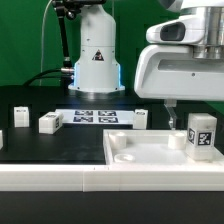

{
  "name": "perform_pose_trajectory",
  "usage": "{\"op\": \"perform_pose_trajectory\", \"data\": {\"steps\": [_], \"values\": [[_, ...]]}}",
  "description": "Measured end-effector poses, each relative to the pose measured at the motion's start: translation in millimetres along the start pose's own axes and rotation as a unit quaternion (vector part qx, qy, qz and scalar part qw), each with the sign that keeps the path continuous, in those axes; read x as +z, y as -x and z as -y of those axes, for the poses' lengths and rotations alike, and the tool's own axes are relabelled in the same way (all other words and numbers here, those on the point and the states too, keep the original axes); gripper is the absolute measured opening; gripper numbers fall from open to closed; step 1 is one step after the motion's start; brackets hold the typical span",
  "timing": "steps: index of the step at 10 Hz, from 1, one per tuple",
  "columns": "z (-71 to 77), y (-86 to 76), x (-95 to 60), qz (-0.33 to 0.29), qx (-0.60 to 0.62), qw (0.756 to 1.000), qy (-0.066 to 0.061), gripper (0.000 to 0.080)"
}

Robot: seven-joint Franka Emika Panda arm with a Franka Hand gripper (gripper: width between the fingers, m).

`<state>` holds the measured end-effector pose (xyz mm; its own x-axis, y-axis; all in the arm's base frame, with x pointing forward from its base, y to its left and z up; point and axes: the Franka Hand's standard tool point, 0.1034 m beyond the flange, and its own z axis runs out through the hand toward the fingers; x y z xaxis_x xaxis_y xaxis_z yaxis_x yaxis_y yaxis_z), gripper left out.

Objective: Assemble one leg

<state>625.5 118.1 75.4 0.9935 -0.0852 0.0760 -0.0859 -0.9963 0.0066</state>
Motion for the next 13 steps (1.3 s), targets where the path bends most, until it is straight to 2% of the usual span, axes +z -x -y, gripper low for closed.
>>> {"op": "perform_pose_trajectory", "data": {"steps": [1,2,5,7,9,11,13], "values": [[-0.1,0.0,0.1,0.000,0.000,1.000,0.000,0.0387],[-0.1,0.0,0.1,0.000,0.001,1.000,0.000,0.0289],[-0.3,0.1,0.4,0.000,0.031,1.000,0.000,0.0289],[-1.0,-0.7,-0.2,0.001,0.132,0.991,-0.001,0.0289],[1.6,0.6,0.8,0.003,0.264,0.965,-0.005,0.0290],[3.4,2.1,1.3,0.004,0.356,0.934,-0.003,0.0290],[5.0,3.0,1.7,0.001,0.467,0.884,-0.002,0.0290]]}}
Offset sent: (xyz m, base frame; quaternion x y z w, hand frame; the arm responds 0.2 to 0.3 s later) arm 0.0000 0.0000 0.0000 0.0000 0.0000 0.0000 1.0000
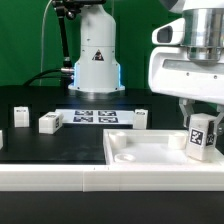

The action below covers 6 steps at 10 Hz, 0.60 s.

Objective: Assemble one leg

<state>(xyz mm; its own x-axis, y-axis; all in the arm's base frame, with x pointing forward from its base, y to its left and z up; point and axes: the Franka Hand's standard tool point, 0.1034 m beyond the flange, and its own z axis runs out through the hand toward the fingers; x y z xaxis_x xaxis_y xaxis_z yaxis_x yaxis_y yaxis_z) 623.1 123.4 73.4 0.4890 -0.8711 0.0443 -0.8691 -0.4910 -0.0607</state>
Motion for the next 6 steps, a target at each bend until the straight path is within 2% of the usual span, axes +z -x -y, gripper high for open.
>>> {"op": "perform_pose_trajectory", "data": {"steps": [3,4,6], "values": [[0.7,1.0,-0.1,-0.007,0.151,0.988,0.004,0.0290],[-0.1,1.4,-0.1,-0.007,0.212,0.977,0.005,0.0290],[-1.5,0.2,0.3,0.004,0.257,0.966,0.005,0.0290]]}}
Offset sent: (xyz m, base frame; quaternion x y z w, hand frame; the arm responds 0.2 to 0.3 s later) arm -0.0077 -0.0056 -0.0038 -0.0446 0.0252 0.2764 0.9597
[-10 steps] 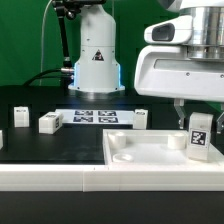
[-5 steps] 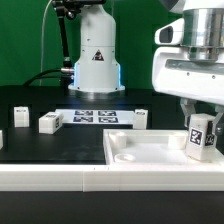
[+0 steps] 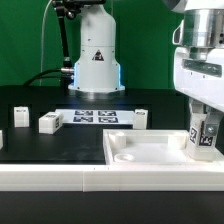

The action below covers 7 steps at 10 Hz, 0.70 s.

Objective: Assemble one leg

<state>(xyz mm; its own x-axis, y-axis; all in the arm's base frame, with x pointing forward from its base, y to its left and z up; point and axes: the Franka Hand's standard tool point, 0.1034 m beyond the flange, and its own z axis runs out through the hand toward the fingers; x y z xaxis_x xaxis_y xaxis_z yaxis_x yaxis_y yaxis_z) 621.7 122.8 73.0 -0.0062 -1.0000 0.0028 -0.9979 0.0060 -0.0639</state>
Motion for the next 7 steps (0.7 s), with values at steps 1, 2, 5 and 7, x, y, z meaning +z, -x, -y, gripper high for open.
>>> {"op": "perform_pose_trajectory", "data": {"steps": [1,2,5,7], "values": [[-0.1,0.4,0.0,0.000,0.009,1.000,0.000,0.0297],[-0.2,0.7,0.0,0.000,0.007,1.000,0.000,0.0297],[1.7,-2.5,-0.5,0.000,-0.070,0.998,-0.003,0.0618],[2.3,-3.9,-0.6,-0.001,-0.169,0.986,-0.003,0.0640]]}}
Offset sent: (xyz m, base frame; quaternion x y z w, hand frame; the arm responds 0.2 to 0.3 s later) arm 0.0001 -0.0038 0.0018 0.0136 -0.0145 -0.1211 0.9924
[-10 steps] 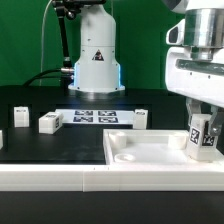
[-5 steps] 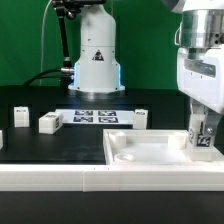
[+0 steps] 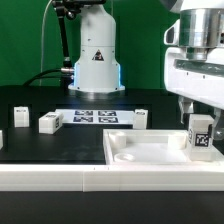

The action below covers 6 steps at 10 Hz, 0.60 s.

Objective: Assemble one leg

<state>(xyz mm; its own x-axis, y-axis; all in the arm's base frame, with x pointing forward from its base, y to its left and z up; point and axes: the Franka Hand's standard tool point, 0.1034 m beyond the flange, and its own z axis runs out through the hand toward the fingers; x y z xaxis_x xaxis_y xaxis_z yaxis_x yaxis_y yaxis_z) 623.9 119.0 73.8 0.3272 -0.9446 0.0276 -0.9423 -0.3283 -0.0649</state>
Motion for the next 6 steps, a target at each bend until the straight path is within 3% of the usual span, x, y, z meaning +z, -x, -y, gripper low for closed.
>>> {"op": "perform_pose_trajectory", "data": {"steps": [4,6], "values": [[0.4,4.7,0.3,0.000,-0.175,0.984,0.000,0.0649],[0.0,1.6,0.3,0.000,-0.266,0.964,0.001,0.0649]]}}
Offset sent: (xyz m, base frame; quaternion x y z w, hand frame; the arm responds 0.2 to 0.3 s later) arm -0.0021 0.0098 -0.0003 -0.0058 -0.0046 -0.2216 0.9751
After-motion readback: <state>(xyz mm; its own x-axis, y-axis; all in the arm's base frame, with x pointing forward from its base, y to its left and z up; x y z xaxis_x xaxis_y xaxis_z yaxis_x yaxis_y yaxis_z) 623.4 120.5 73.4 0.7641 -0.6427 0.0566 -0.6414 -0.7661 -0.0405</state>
